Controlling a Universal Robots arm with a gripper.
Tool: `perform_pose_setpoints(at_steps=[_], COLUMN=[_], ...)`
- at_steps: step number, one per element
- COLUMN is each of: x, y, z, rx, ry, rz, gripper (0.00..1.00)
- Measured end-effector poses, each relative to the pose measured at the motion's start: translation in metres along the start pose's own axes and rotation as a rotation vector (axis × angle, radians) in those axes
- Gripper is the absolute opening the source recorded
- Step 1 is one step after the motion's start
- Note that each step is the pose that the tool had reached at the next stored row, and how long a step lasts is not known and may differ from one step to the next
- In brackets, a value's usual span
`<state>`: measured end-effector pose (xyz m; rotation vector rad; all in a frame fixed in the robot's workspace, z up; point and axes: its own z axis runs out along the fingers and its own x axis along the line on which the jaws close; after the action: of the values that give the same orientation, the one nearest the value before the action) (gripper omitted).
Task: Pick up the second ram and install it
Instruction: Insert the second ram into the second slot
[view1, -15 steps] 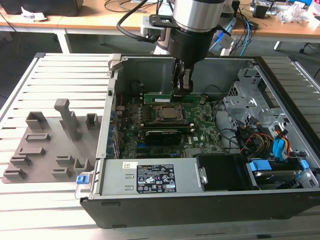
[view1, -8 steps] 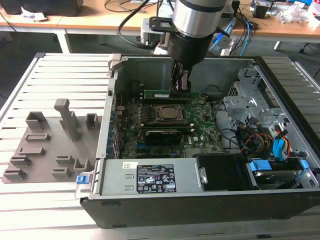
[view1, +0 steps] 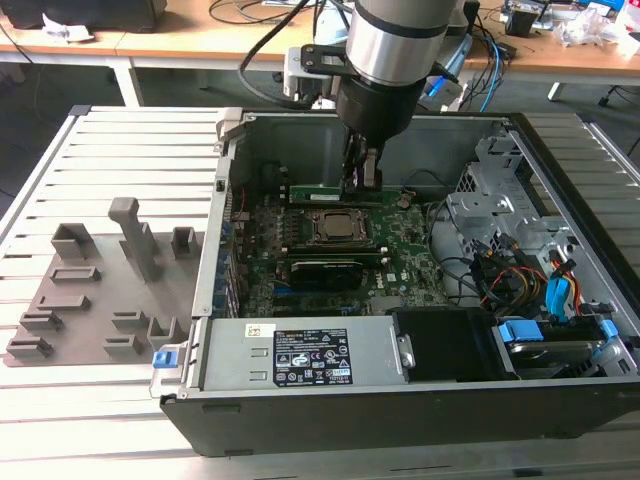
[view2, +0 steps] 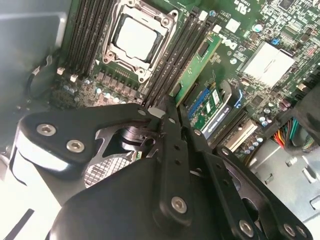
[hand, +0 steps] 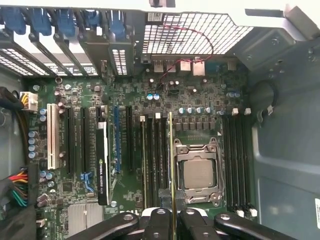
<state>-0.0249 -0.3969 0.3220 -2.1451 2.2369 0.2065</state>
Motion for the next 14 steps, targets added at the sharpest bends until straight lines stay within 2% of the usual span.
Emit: perform_pose_setpoints(at_steps=[9, 14], x=[0.0011, 0.0020], y=[-0.0025, -0.0053], z=[0.0101, 0.0190], rx=[0.0000, -0.0001], ry=[0.0000, 0.0000], rz=[0.000, 0.000], gripper=[0.14, 0.14])
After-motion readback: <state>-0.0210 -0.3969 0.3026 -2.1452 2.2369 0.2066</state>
